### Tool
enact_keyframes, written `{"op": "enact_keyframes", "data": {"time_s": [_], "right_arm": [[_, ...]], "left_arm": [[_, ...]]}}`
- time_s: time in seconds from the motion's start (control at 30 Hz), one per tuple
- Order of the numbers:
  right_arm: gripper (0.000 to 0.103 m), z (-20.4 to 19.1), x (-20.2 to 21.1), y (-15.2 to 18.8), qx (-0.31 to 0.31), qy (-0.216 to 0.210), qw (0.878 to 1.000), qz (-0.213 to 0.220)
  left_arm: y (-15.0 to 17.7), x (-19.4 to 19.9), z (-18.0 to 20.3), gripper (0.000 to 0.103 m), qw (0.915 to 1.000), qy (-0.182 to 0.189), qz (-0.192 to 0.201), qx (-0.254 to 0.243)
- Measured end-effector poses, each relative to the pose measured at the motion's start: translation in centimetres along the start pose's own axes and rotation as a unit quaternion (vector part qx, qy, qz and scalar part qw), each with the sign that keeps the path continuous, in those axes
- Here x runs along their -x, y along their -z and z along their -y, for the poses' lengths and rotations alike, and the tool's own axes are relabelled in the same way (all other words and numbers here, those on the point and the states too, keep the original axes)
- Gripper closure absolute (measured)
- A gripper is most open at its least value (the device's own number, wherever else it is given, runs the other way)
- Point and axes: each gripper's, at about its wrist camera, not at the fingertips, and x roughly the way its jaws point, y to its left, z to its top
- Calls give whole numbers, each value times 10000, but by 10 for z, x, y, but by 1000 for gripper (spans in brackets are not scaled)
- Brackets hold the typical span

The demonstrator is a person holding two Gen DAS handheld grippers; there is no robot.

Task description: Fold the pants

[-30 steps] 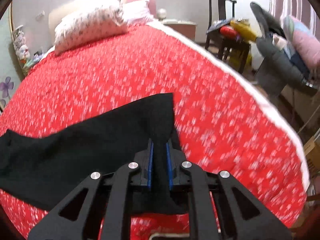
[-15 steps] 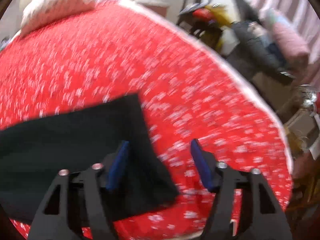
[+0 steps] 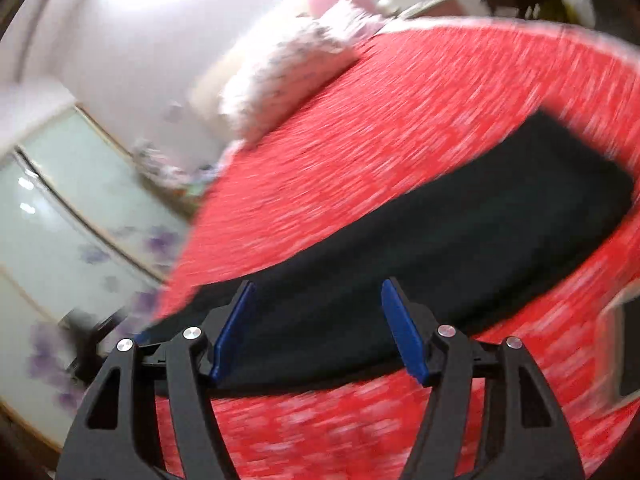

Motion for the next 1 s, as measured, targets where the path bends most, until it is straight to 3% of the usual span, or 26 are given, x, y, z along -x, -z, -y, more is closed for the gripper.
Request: {"op": "enact_keyframes", "data": {"time_s": [0.1, 0.13, 0.17, 0.2, 0.27, 0.3, 0.33, 0.43, 0.53, 0.63, 0.73, 0.87, 1.0], "right_arm": [[36, -10, -27, 51, -480, -887, 9948, -119], [36, -13, -40, 73, -619, -1127, 9914, -263], [36, -16, -52, 92, -645, -1286, 9889, -380], [36, -20, -59, 105, -540, -1325, 9887, -447], [35, -37, -60, 109, -126, -1314, 9899, -518], [29, -44, -56, 105, 99, -1550, 9871, -392], [23, -47, -54, 104, 231, -1526, 9877, -249], [24, -42, -61, 103, 47, -1522, 9875, -417], [24, -43, -58, 103, 31, -1577, 9868, -364], [24, -47, -57, 109, 53, -1545, 9873, -368], [24, -52, -52, 118, 66, -1531, 9875, -354], [23, -49, -59, 120, 129, -1488, 9881, -370], [23, -50, -58, 121, 136, -1484, 9881, -373]], "left_arm": [[-28, -59, 20, 7, 9940, -520, -764, -579], [-31, -76, 25, 15, 9889, -761, -1001, -797], [-34, -95, 30, 25, 9800, -1119, -1242, -1075], [-33, -111, 35, 28, 9687, -1509, -1407, -1379], [-28, -128, 42, 29, 9519, -1900, -1544, -1840], [-27, -133, 44, 29, 9478, -1966, -1592, -1940], [-27, -136, 43, 29, 9460, -2005, -1623, -1961], [-30, -152, 31, 30, 9471, -2191, -1815, -1482], [-30, -168, 16, 55, 9410, -2435, -2099, -1055], [-29, -179, 8, 59, 9371, -2662, -2100, -834], [-36, -181, -4, 71, 9429, -2675, -1956, -340], [-45, -178, -18, 100, 9506, -2562, -1749, 136], [-44, -171, -24, 102, 9591, -2412, -1448, 297]]}}
